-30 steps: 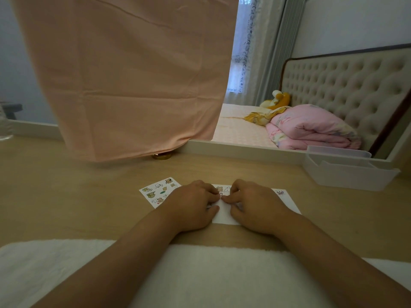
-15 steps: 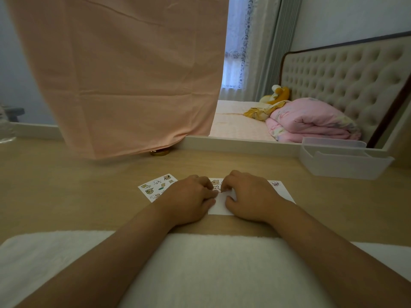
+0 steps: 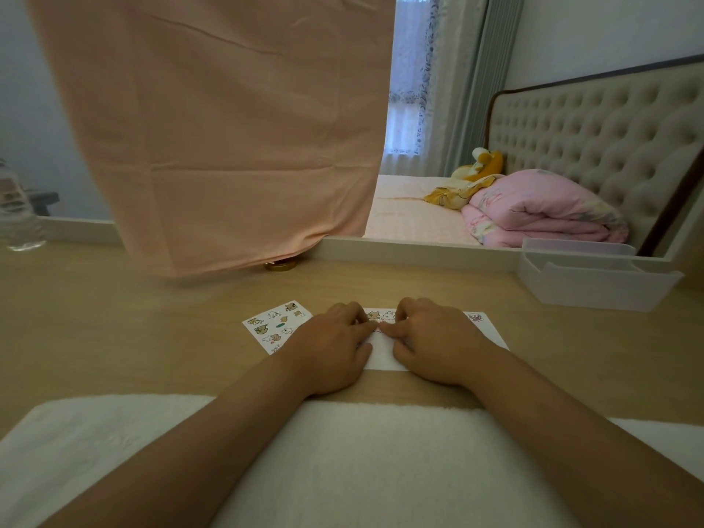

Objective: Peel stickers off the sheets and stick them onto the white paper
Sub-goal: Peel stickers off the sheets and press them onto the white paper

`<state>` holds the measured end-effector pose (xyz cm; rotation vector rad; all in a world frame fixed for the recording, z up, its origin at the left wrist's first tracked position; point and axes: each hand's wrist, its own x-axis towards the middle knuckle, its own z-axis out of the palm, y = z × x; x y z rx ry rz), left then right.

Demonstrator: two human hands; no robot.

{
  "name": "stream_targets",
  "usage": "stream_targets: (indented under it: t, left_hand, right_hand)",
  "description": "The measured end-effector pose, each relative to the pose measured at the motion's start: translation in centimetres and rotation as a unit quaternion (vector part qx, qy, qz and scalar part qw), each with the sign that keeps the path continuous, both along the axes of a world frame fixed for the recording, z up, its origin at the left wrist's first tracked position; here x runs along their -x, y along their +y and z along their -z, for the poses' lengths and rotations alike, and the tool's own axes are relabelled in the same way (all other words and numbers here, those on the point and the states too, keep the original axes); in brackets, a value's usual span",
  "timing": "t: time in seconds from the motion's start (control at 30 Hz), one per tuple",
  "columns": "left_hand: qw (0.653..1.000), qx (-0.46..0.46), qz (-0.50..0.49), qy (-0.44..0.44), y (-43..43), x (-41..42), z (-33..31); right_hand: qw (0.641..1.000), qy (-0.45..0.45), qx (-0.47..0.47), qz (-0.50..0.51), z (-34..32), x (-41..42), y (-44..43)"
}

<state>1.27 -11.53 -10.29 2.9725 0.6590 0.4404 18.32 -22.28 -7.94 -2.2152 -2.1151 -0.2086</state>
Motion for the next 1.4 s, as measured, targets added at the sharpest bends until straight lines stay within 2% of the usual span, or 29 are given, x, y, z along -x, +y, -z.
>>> stream_targets:
  t: [0.2, 0.47, 0.57, 0.63, 0.7, 0.77, 0.83, 0.87, 0.9, 0.97, 1.0, 1.07, 1.13, 1.23, 1.4]
  left_hand:
    - [1.000, -0.014, -0.001, 0.012, 0.0, 0.1, -0.7]
    - [0.999, -0.014, -0.006, -0.029, 0.6, 0.1, -0.7]
    - [0.998, 0.015, -0.004, -0.068, 0.9, 0.4, -0.7]
    - [0.991, 0.069, -0.004, -0.117, 1.2, 0.7, -0.9]
    - [0.954, 0.192, -0.022, -0.228, 1.0, 1.1, -1.6]
    - [0.895, 0.299, -0.047, -0.328, 0.9, 1.3, -2.4]
    - [0.868, 0.339, -0.064, -0.357, 1.3, 1.6, -3.1]
    - [0.877, 0.329, -0.072, -0.344, 1.6, 1.8, -3.3]
    - [0.900, 0.302, -0.079, -0.305, 1.8, 2.2, -3.5]
    - [0.957, 0.214, -0.083, -0.179, 2.3, 3.0, -3.7]
    - [0.974, 0.180, -0.084, -0.113, 2.5, 3.4, -3.7]
    - [0.983, 0.160, -0.094, -0.005, 2.8, 3.9, -3.8]
    - [0.981, 0.165, -0.093, 0.052, 2.9, 4.0, -3.8]
    - [0.989, 0.119, -0.065, 0.054, 2.8, 3.7, -3.4]
    - [0.994, 0.091, -0.029, -0.058, 1.9, 3.4, -3.5]
  right_hand:
    - [1.000, -0.021, -0.017, -0.002, -0.4, 0.1, -0.3]
    - [0.999, 0.000, -0.029, -0.015, -0.2, -0.2, -0.1]
    - [0.999, -0.001, -0.053, -0.012, -0.4, -0.1, -0.2]
    - [0.998, 0.000, -0.058, -0.005, -0.4, -0.1, -0.2]
    - [0.998, 0.005, -0.062, 0.006, -0.5, -0.1, -0.2]
    - [0.997, 0.030, -0.075, 0.019, -0.6, 0.0, 0.0]
    - [0.992, 0.074, -0.096, 0.030, -0.6, 0.3, 0.3]
    - [0.989, 0.104, -0.104, 0.034, -0.6, 0.6, 0.5]
    - [0.985, 0.132, -0.106, 0.037, -0.6, 0.9, 0.6]
    - [0.980, 0.168, -0.096, 0.038, -0.5, 1.6, 0.8]
    - [0.979, 0.179, -0.088, 0.038, -0.5, 1.9, 0.9]
    - [0.974, 0.206, -0.078, 0.045, -0.4, 2.5, 1.2]
    - [0.969, 0.229, -0.075, 0.053, -0.3, 2.9, 1.4]
    - [0.953, 0.294, -0.057, 0.048, -0.3, 3.6, 1.8]
    - [0.894, 0.440, -0.073, 0.039, -0.8, 4.4, 2.3]
